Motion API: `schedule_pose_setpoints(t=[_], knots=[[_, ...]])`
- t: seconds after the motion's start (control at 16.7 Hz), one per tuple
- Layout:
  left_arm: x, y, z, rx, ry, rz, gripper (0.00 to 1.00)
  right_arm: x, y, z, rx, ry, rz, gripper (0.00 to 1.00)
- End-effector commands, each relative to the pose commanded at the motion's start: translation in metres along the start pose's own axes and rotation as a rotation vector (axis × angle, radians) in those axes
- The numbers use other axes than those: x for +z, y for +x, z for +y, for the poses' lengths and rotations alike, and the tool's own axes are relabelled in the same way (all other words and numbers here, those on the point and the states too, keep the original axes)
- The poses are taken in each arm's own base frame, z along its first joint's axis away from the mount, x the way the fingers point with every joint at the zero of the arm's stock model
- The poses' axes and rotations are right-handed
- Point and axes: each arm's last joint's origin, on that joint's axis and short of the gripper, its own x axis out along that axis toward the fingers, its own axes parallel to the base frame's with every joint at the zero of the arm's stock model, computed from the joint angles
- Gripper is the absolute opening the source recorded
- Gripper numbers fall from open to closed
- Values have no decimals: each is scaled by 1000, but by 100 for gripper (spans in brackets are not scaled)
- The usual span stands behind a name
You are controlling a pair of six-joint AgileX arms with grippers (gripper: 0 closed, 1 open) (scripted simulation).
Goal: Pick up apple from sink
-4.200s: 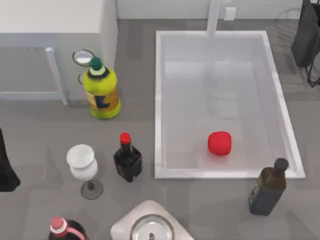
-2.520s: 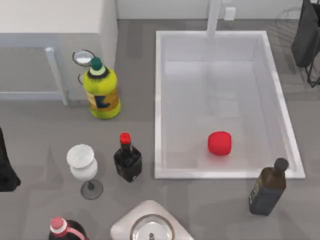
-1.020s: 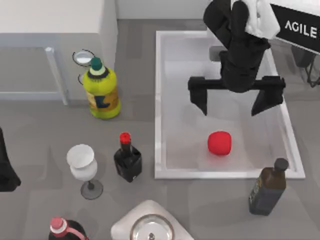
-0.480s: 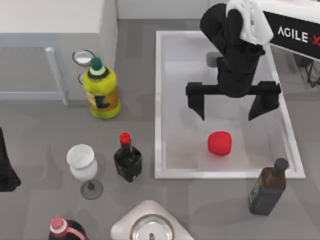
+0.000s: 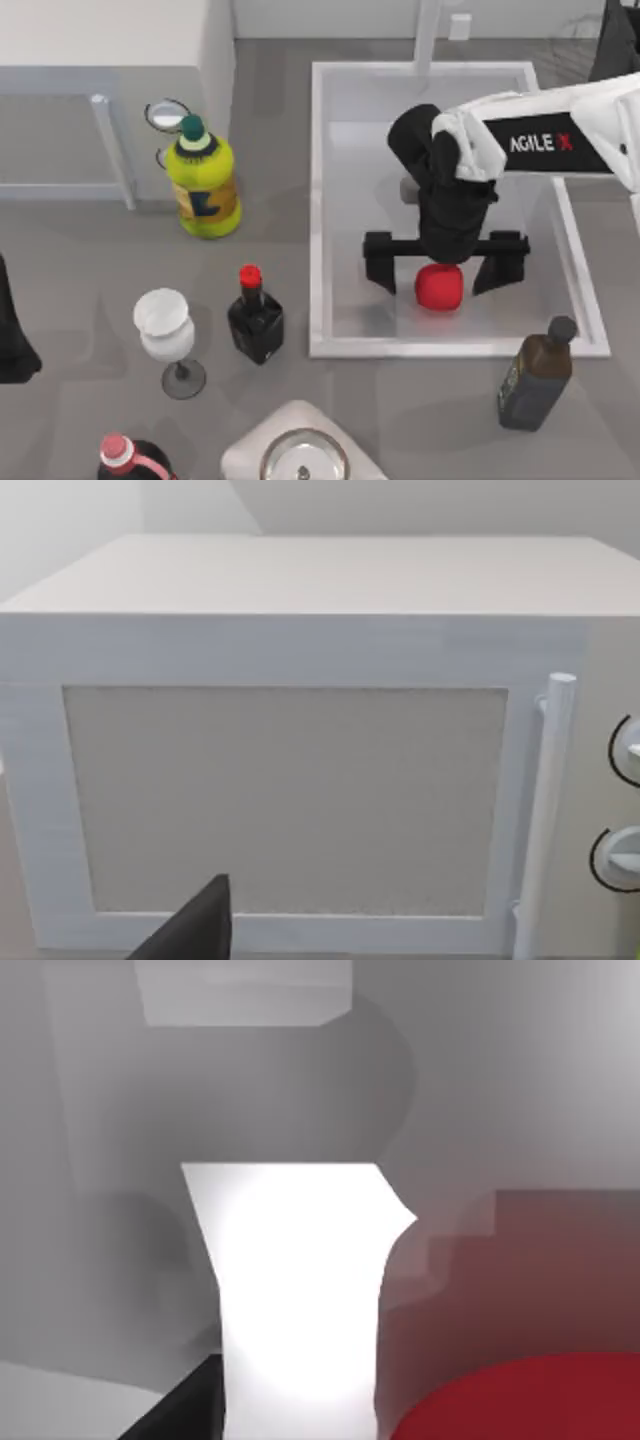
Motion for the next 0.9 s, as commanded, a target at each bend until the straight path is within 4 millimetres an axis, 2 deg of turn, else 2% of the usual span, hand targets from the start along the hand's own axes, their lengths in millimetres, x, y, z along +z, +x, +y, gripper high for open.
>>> schedule_pose_setpoints(t=[0.12,0.36,0.9], knots=[[0,0,0,0,0,0,100,-4,16,-1,-5,0,9,100],[0,0,0,0,0,0,100,-4,18,-2,-5,0,10,100],[0,0,0,0,0,0,100,-4,18,-2,-5,0,10,32]])
